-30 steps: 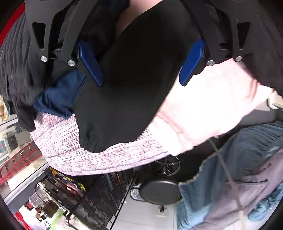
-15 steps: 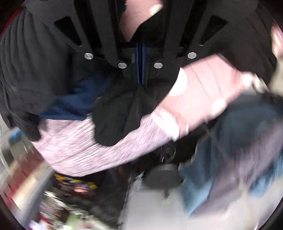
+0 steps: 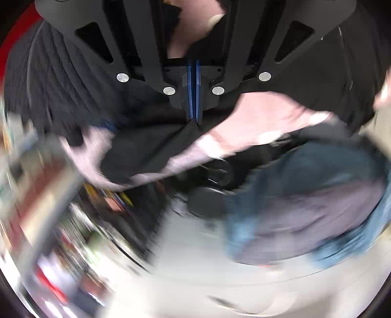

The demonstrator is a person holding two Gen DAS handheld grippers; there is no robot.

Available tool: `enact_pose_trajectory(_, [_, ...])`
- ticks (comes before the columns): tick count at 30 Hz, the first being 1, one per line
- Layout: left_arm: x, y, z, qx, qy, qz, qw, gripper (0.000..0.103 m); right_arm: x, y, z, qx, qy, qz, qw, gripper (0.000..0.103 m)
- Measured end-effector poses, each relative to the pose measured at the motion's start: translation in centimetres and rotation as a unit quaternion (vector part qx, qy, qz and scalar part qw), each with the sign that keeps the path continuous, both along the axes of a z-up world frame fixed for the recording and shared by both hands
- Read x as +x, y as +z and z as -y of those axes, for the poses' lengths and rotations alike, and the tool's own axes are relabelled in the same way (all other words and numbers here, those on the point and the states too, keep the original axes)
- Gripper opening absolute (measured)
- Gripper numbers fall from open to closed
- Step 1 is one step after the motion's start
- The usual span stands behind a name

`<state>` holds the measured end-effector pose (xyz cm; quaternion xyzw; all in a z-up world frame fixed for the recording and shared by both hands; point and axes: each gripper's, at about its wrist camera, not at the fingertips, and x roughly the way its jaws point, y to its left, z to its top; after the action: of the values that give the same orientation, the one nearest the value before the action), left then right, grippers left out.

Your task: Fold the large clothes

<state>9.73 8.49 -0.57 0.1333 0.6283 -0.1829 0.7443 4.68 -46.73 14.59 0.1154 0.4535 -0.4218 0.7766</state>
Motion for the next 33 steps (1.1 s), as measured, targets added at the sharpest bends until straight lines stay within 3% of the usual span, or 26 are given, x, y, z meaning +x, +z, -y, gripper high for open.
enact_pose_trajectory(3, [-0.5,0.7,-0.4,-0.004,0.001,0.010,0.9999,0.097,3.7,-0.3,-7.6,0.021,0.097,0.023,0.995,0.002])
enact_pose_trajectory(6, [-0.6,1.1,-0.6,-0.015,0.012,0.021,0.9996,0.097,7.2,-2.6,-15.8,0.056,0.191,0.008,0.980,0.002])
enact_pose_trajectory(10, [-0.4,1.3,-2.2,-0.020,0.039,0.024,0.9988,0.097,10.3,-7.8,-26.4,0.083,0.296,-0.045,0.951,0.005])
enact_pose_trajectory(12, [-0.2,0.9,-3.3,-0.018,0.058,0.020,0.9979,0.097,11.1,-11.0,-30.1,0.106,0.335,-0.061,0.934,0.030])
enact_pose_trajectory(13, [-0.2,0.6,-3.8,-0.017,0.068,0.018,0.9974,0.097,11.0,-13.1,-32.5,0.098,0.355,-0.092,0.925,0.062])
enact_pose_trajectory(14, [-0.1,0.3,-4.3,-0.015,0.078,0.014,0.9967,0.097,10.6,-14.1,-33.7,0.086,0.365,-0.096,0.922,0.077])
enact_pose_trajectory(16, [0.1,-0.2,-5.5,-0.016,0.096,0.009,0.9952,0.097,9.1,-16.0,-36.4,0.054,0.396,-0.119,0.909,0.077])
enact_pose_trajectory(18, [0.1,-0.4,-6.1,-0.015,0.103,0.008,0.9945,0.097,7.7,-17.1,-37.1,0.054,0.405,-0.136,0.903,0.077])
enact_pose_trajectory(21, [0.9,-0.6,-5.9,-0.017,0.099,0.004,0.9949,0.097,5.8,-17.7,-35.3,0.073,0.380,-0.137,0.912,0.077])
enact_pose_trajectory(24, [2.5,-0.2,-4.3,-0.034,0.083,0.006,0.9960,0.097,4.2,-17.3,-30.9,0.114,0.314,-0.111,0.936,0.077])
enact_pose_trajectory(27, [5.7,0.8,-0.2,-0.055,0.027,0.025,0.9978,0.096,1.5,-17.2,-26.1,0.163,0.233,-0.079,0.955,0.077])
enact_pose_trajectory(33, [12.7,3.0,8.7,-0.071,-0.067,0.069,0.9928,0.095,-3.6,-18.5,-20.4,0.229,0.138,-0.056,0.962,0.077])
